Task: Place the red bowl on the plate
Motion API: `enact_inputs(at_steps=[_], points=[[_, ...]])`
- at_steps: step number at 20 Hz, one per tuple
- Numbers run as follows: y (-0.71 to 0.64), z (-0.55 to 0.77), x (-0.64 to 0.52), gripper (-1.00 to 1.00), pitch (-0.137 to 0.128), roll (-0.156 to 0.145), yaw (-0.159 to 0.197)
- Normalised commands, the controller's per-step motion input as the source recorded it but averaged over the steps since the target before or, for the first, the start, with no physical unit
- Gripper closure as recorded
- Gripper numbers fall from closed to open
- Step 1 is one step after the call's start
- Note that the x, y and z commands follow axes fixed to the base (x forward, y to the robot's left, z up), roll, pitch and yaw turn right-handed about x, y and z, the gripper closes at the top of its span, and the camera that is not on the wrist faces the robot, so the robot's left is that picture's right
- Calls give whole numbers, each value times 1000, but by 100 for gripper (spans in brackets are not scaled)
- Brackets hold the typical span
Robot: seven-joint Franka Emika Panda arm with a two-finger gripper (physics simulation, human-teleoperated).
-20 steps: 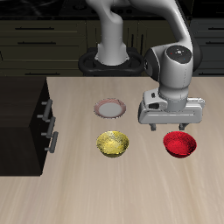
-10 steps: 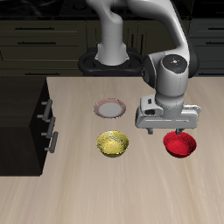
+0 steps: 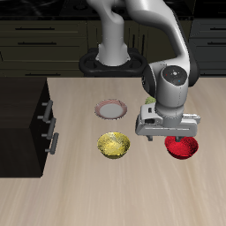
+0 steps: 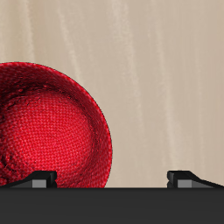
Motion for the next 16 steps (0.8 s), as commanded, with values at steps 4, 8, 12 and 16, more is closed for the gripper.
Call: enact_inputs(at_steps=[4, 8, 12, 16], points=[[13, -78, -28, -100, 4, 6, -18], [56, -209, 13, -100, 29, 23, -23], [40, -115, -8, -100, 15, 10, -23], [89, -175, -17, -100, 24, 12, -1]])
